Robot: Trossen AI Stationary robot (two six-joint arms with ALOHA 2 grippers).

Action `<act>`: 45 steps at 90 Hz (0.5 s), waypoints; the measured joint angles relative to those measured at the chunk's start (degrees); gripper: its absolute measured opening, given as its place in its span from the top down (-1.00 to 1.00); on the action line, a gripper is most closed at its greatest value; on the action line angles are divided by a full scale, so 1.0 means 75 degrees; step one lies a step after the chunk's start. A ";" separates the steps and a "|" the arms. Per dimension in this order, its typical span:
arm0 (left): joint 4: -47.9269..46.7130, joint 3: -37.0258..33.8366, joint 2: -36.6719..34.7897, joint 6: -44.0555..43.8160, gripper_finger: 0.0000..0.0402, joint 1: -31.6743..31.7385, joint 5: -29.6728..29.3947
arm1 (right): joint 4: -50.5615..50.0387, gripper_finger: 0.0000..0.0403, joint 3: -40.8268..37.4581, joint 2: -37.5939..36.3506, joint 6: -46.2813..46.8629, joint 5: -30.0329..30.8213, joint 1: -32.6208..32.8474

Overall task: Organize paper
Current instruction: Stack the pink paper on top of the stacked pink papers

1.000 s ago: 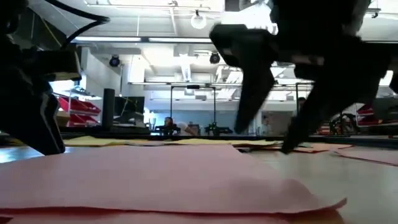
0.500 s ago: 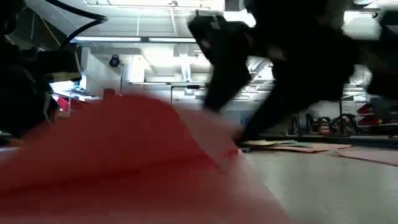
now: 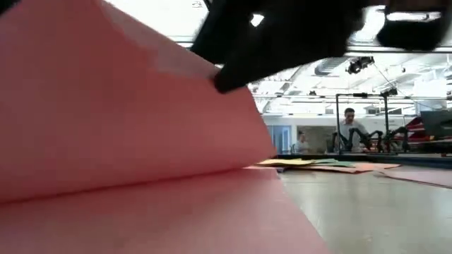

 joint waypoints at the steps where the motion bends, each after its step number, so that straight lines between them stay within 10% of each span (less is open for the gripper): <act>1: 0.0001 0.0000 0.0000 0.0001 0.11 0.0000 0.0000 | 0.0107 0.22 0.0000 0.0002 -0.0054 0.0063 0.0000; 45: 0.0030 0.0003 -0.0003 -0.0005 0.11 -0.0003 -0.0015 | 0.0252 0.45 0.0006 0.0270 0.0260 -0.0415 -0.0160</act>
